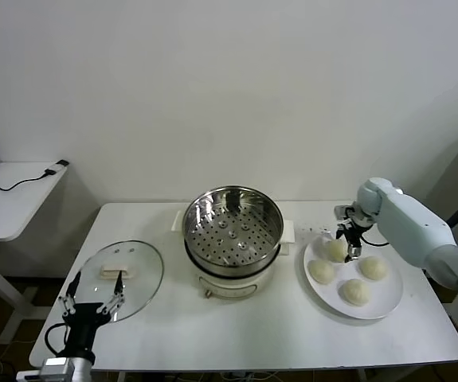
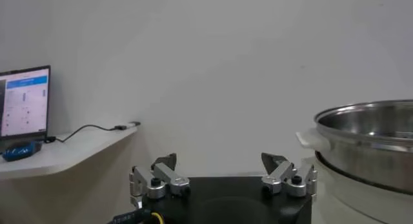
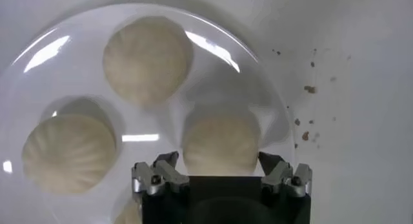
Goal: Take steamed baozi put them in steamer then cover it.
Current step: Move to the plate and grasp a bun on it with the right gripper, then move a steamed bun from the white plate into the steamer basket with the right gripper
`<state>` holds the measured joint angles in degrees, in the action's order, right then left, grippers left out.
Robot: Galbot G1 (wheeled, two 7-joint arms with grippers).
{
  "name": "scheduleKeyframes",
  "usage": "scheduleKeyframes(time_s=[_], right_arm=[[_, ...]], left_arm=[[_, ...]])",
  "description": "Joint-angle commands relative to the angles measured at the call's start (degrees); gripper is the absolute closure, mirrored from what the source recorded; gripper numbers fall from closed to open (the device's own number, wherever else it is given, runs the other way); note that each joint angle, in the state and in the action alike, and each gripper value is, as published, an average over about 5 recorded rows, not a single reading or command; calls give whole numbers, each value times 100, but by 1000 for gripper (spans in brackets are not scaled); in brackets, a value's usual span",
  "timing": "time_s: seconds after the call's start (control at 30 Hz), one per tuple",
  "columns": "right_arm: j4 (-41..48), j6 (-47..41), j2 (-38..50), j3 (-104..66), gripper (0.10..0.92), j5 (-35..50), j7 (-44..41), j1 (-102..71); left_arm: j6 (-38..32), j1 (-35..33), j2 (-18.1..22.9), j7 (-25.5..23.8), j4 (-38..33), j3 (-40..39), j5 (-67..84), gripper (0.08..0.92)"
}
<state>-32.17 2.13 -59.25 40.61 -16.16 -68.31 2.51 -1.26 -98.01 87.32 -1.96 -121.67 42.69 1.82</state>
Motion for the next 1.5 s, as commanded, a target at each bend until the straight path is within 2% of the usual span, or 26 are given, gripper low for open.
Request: scheduleKeyframes(time_s=[0.03, 0.37, 0.57, 0.8, 0.97, 1.27, 1.5], right_arm=[[169, 35, -111, -69, 281, -67, -5, 1], [146, 243, -55, -62, 320, -34, -93, 149], [-559, 495, 206, 558, 321, 609, -278, 732], [-1289, 1206, 88, 1885, 321, 1542, -658, 2323], [-1470, 1954, -473, 2418, 321, 1696, -822, 3228], [-2155, 3003, -1524, 2523, 321, 1052, -716, 3645], [-2259, 3739, -2034, 2145, 319, -716, -224, 2844]], left_arm=[[3, -1, 3, 0, 2, -3, -6, 177], [-56, -109, -53, 3, 7, 41, 24, 177], [-86, -166, -40, 6, 8, 34, 41, 177], [-81, -193, -60, -4, -30, 37, 61, 177], [-64, -213, -58, -11, -61, 33, 64, 177], [-22, -285, -73, -7, -70, 64, 109, 177], [5, -339, -86, 20, -94, 78, 163, 177]])
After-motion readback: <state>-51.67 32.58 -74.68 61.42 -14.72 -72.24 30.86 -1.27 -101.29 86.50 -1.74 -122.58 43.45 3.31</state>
